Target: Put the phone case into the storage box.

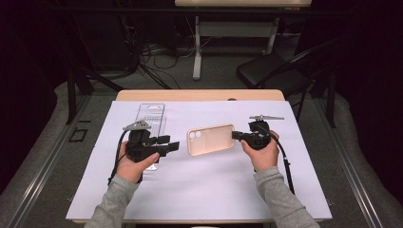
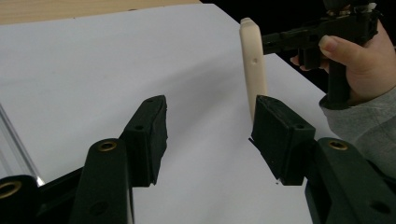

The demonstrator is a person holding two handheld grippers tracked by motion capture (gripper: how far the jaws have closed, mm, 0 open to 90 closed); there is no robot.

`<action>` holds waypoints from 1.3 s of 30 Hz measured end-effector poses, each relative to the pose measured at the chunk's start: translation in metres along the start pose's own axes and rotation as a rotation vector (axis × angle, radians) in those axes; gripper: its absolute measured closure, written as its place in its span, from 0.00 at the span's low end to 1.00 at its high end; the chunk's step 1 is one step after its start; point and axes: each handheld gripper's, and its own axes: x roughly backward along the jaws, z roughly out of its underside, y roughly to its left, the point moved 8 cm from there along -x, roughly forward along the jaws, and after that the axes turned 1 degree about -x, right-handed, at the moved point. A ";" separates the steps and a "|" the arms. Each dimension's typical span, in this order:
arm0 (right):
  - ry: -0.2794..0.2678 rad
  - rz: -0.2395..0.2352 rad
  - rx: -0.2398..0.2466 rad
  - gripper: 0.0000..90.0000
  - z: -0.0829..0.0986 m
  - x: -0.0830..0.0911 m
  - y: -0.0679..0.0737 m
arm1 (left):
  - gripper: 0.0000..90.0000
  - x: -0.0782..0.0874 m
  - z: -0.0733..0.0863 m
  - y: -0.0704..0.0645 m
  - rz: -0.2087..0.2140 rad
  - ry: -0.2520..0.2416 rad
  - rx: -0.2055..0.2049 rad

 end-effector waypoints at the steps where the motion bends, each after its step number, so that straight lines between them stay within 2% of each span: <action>1: 0.000 0.000 0.000 0.98 0.000 0.000 0.000 | 0.50 -0.001 0.001 -0.001 0.005 0.002 0.009; 3: 0.000 0.001 0.007 0.98 0.001 -0.001 0.001 | 0.50 -0.002 0.001 -0.004 0.009 -0.002 0.036; 5: 0.001 0.001 0.006 0.98 0.001 -0.001 0.001 | 0.51 -0.002 0.002 -0.006 0.034 -0.009 0.063; 7: 0.001 0.002 0.010 0.98 0.002 -0.002 0.001 | 0.51 -0.003 0.002 -0.007 0.056 -0.017 0.074; 11: 0.003 0.002 0.010 0.98 0.002 -0.003 0.002 | 0.56 -0.006 0.004 -0.009 0.069 -0.016 0.097; 14: 0.006 0.003 0.010 0.98 0.003 -0.003 0.002 | 0.56 -0.009 0.005 -0.011 0.083 -0.016 0.119; 24: 0.010 0.002 0.011 0.98 0.005 -0.005 0.003 | 0.62 -0.016 0.008 -0.015 0.089 -0.011 0.128; 39: 0.027 -0.007 0.028 0.98 0.009 -0.010 0.009 | 0.71 -0.027 0.014 -0.015 0.116 -0.011 0.151</action>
